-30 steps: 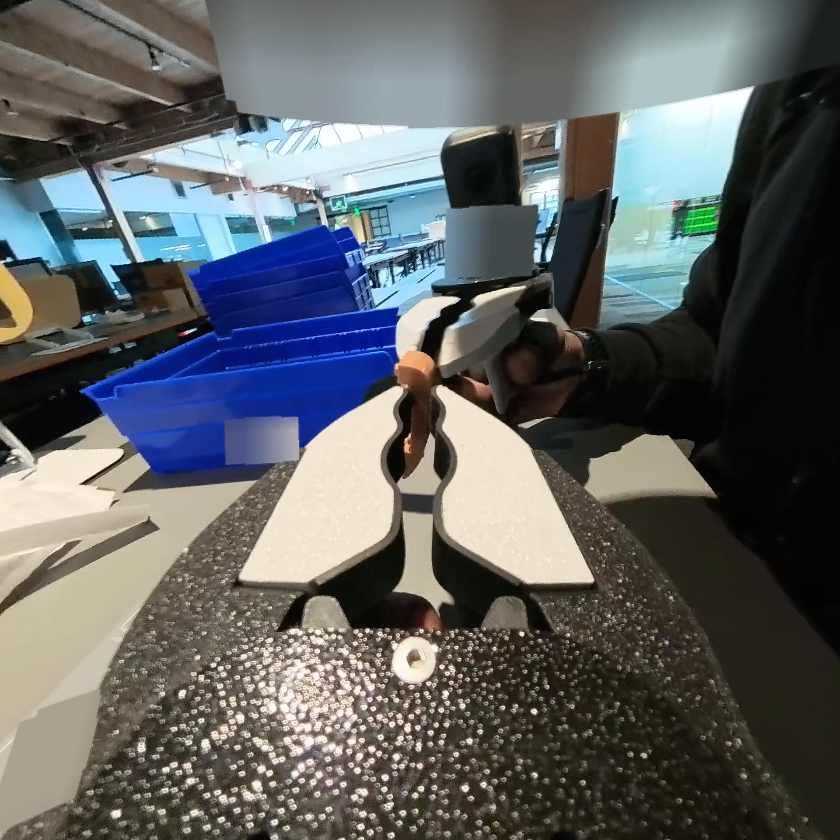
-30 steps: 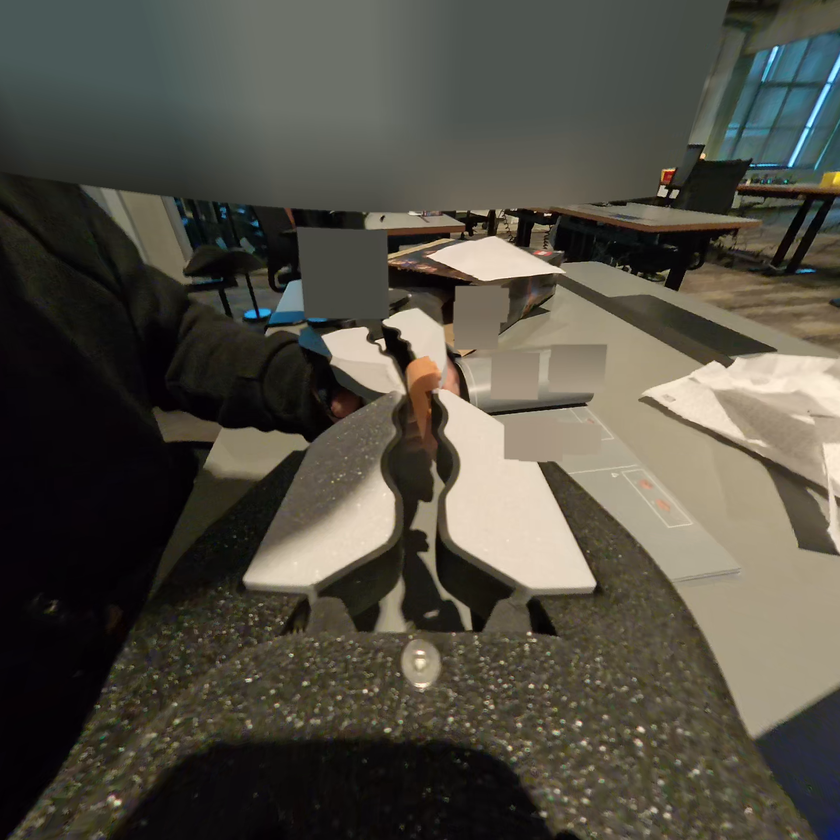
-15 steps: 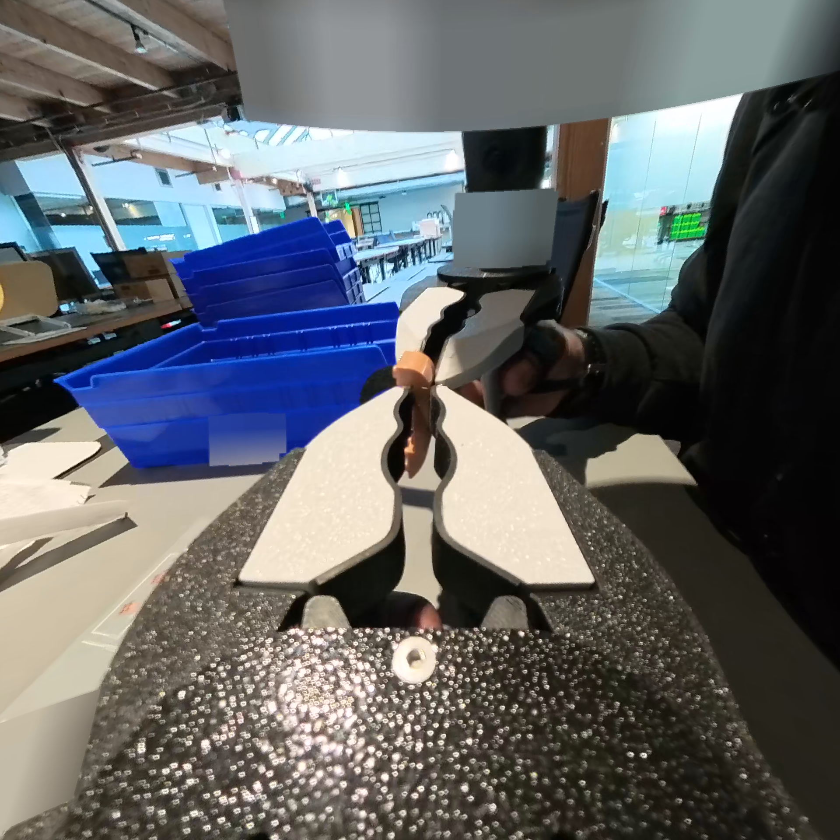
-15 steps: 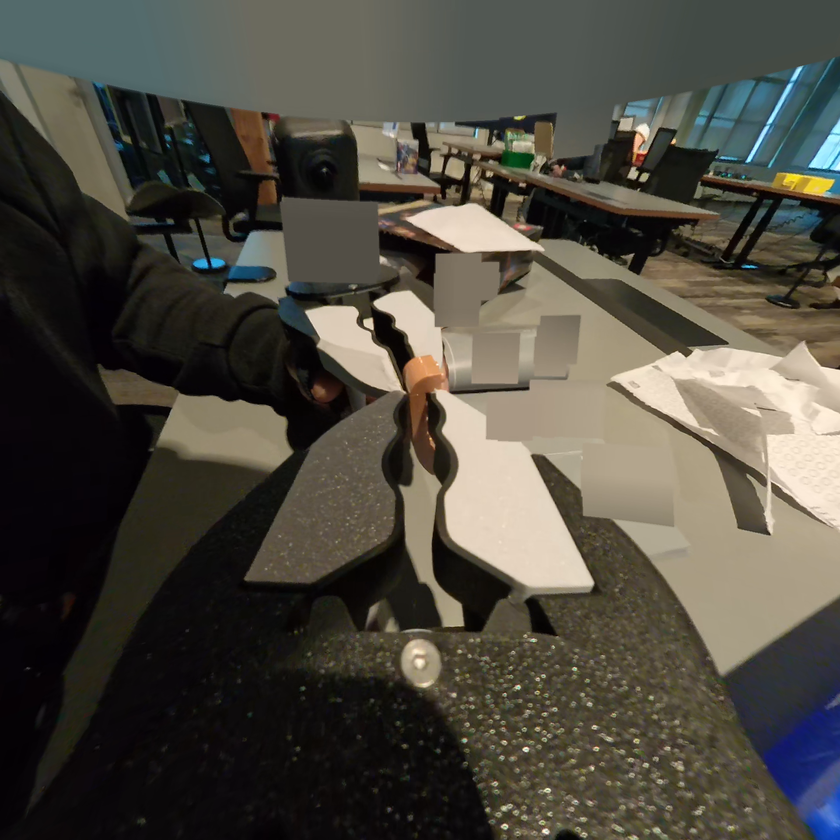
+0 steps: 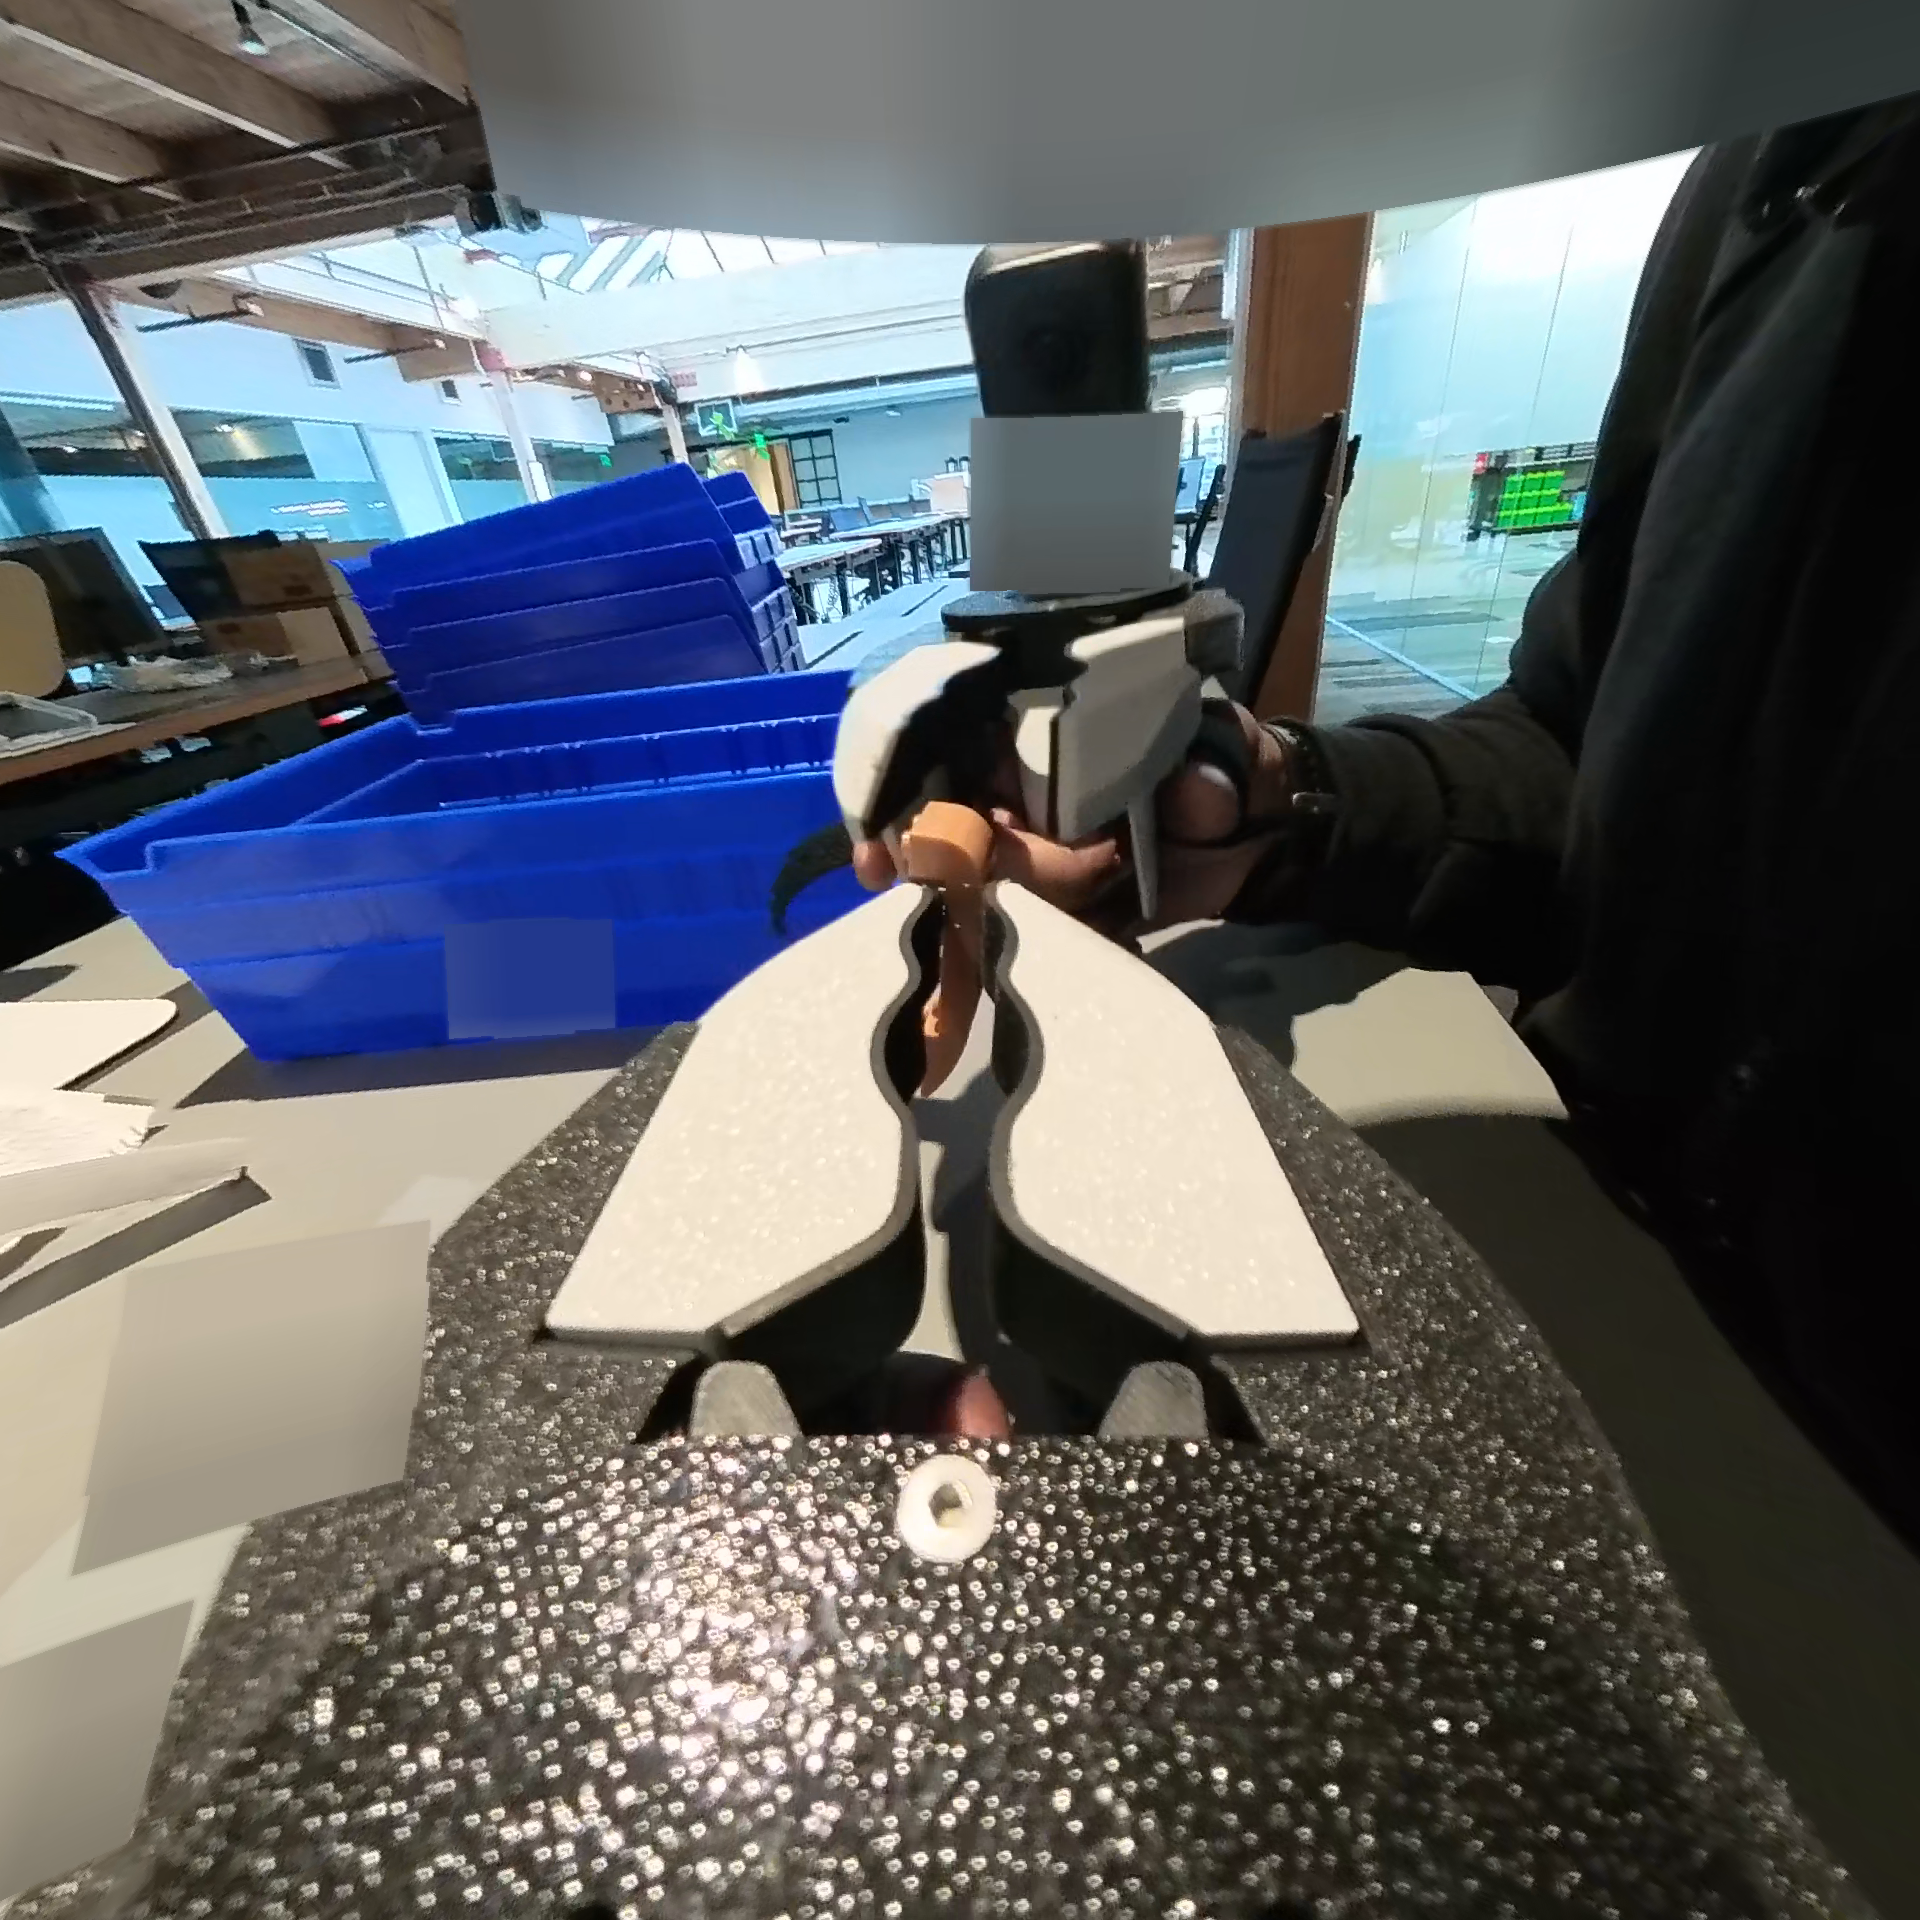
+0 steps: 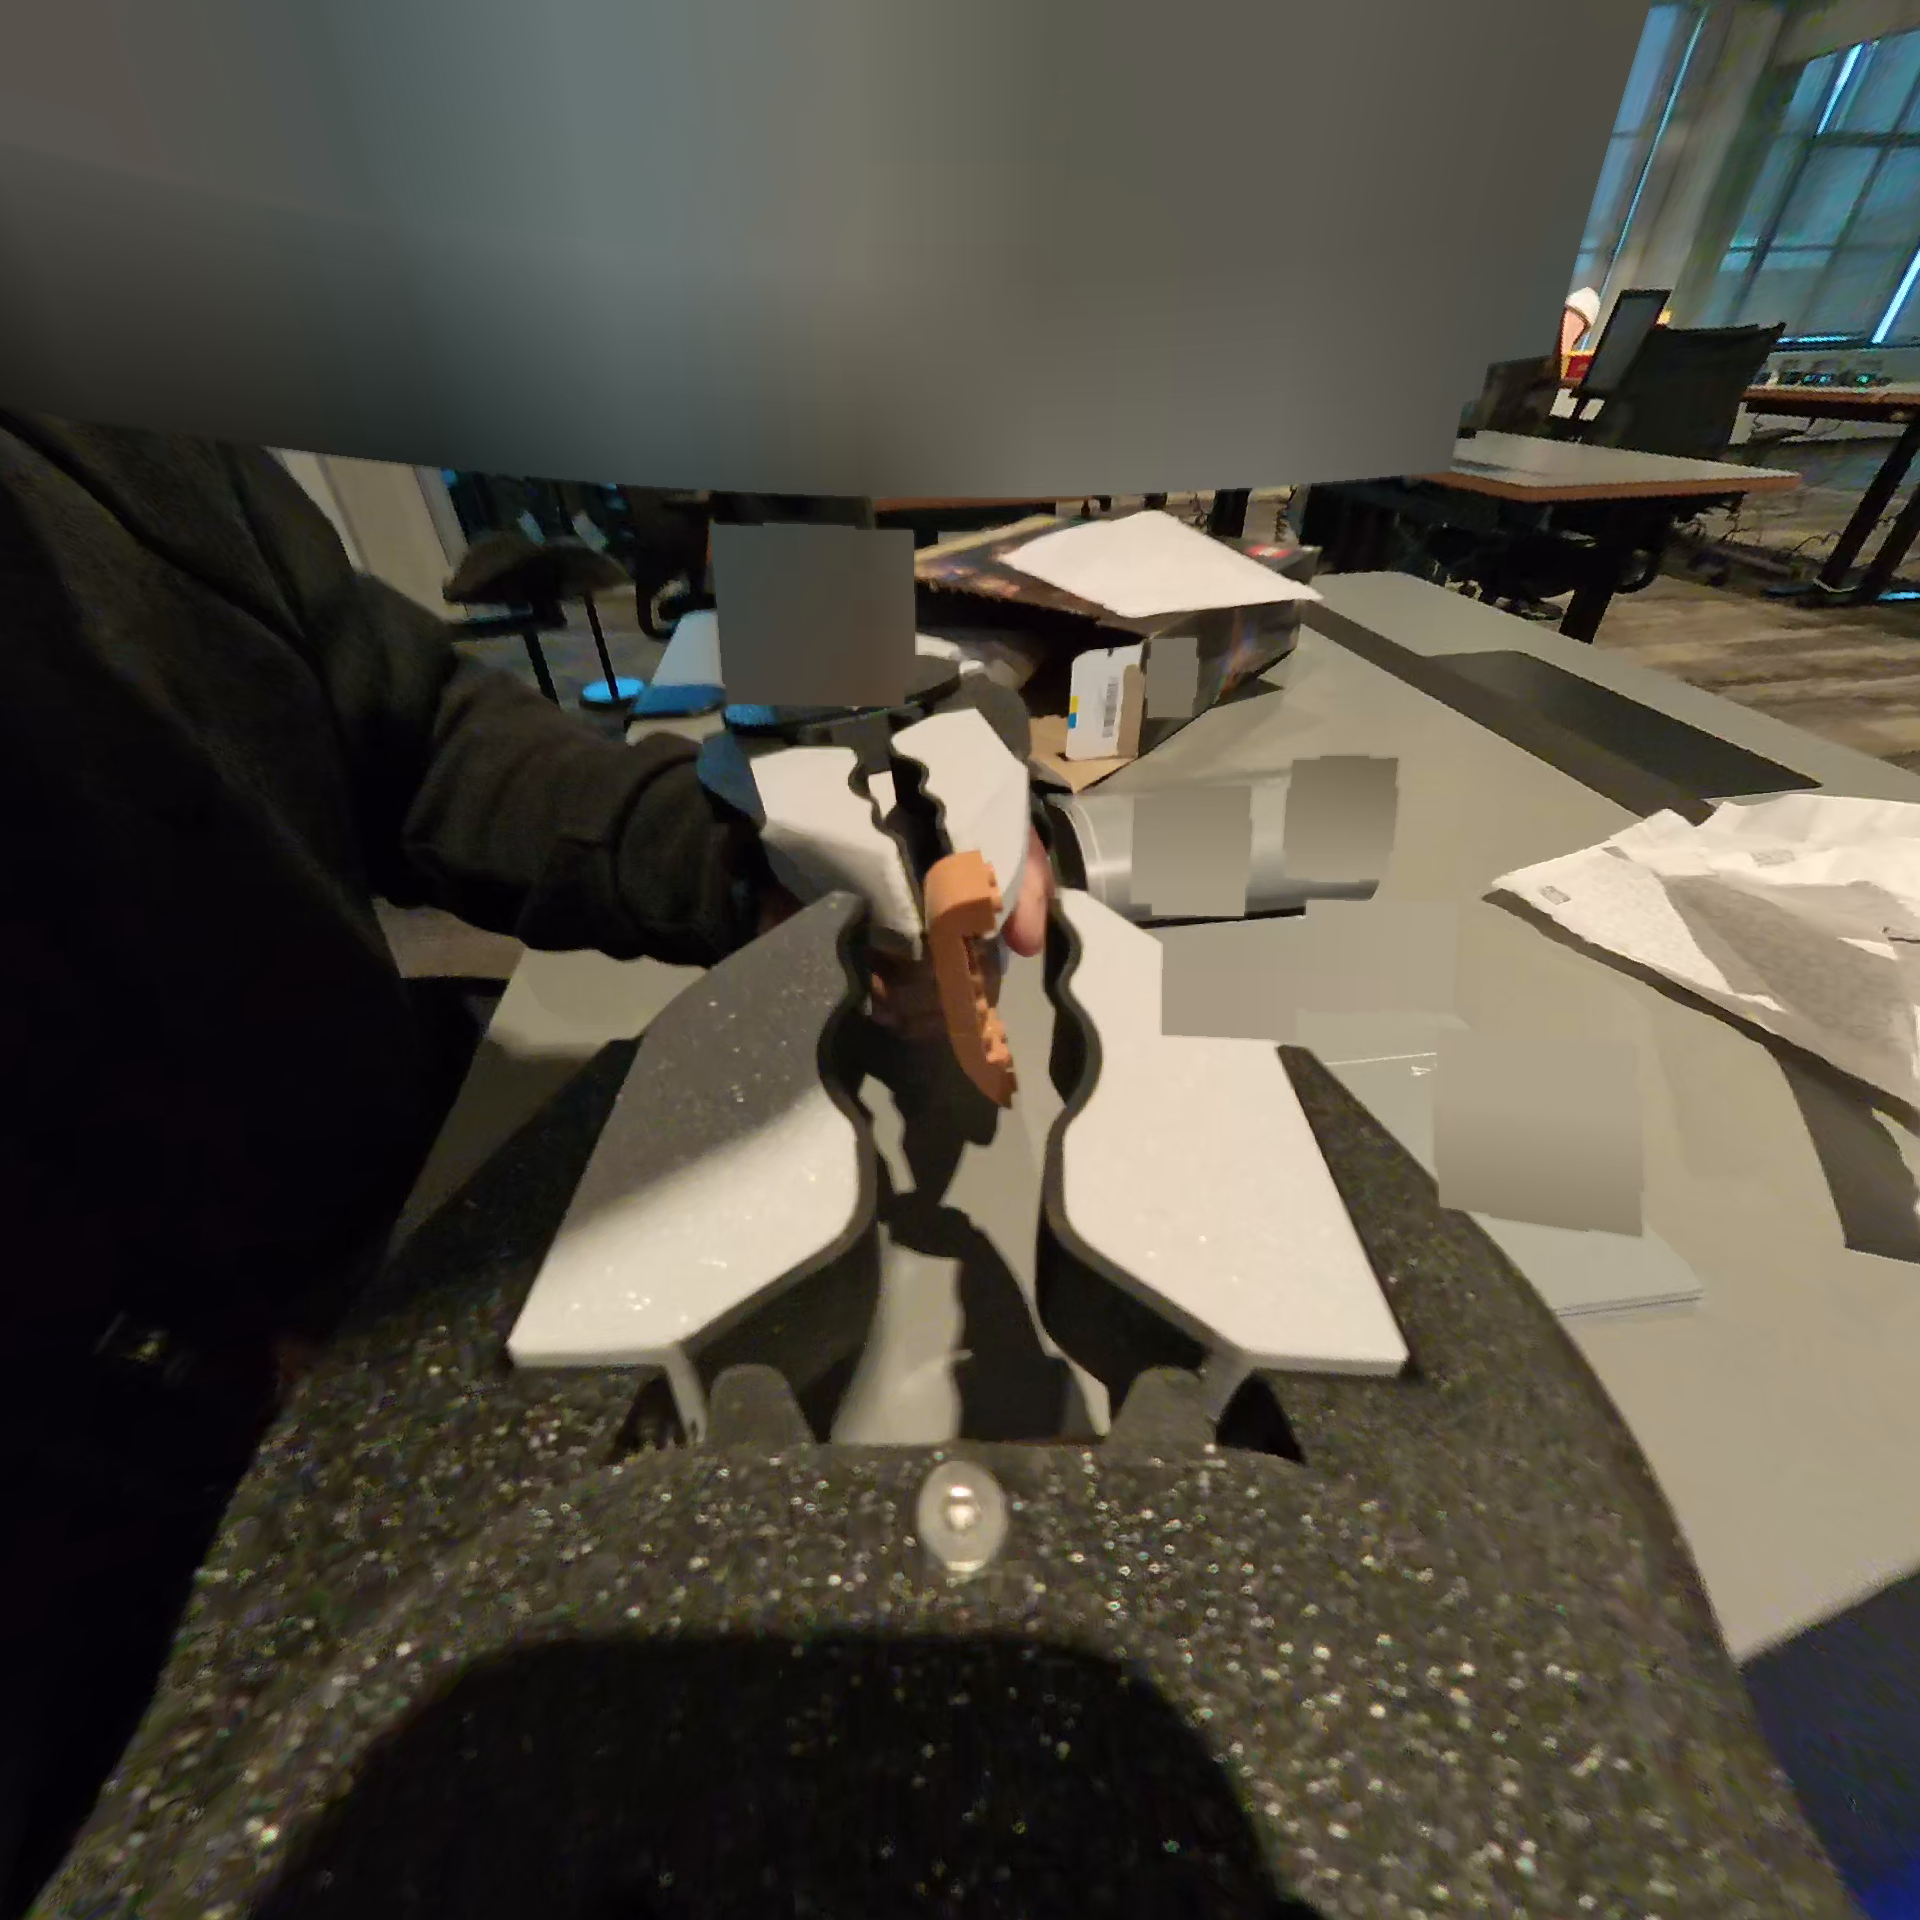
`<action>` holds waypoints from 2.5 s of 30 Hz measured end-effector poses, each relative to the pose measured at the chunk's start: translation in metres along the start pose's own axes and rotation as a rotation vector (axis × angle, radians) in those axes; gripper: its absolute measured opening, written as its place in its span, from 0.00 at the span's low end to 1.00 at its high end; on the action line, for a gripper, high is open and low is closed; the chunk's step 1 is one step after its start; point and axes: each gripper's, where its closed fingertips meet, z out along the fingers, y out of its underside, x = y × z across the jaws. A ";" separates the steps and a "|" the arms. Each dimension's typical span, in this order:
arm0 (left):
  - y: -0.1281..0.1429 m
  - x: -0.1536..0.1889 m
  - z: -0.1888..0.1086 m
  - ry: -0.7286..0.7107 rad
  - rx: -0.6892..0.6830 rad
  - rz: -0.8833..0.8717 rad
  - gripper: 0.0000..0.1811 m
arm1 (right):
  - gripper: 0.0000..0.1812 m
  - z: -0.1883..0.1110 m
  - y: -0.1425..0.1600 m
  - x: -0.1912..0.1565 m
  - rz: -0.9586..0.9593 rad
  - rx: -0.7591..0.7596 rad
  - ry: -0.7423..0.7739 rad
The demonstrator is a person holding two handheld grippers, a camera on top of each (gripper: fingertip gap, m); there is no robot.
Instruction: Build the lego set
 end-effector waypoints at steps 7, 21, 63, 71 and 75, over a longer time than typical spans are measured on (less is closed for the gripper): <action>0.004 0.006 0.003 0.034 -0.025 -0.015 0.04 | 0.07 0.003 0.004 -0.003 -0.001 -0.022 -0.018; 0.002 0.010 0.002 0.057 -0.018 -0.032 0.04 | 0.07 0.002 0.001 -0.006 -0.004 -0.009 -0.030; 0.038 -0.018 -0.022 -0.097 -0.289 0.122 0.08 | 0.04 0.008 0.094 0.006 -0.420 -0.683 0.254; 0.076 -0.001 -0.029 -0.013 -0.547 0.096 0.08 | 0.06 0.008 0.122 0.000 -0.457 -0.848 0.287; 0.073 0.003 -0.030 0.002 -0.540 -0.038 0.08 | 0.11 0.004 0.121 -0.004 -0.428 -0.829 0.301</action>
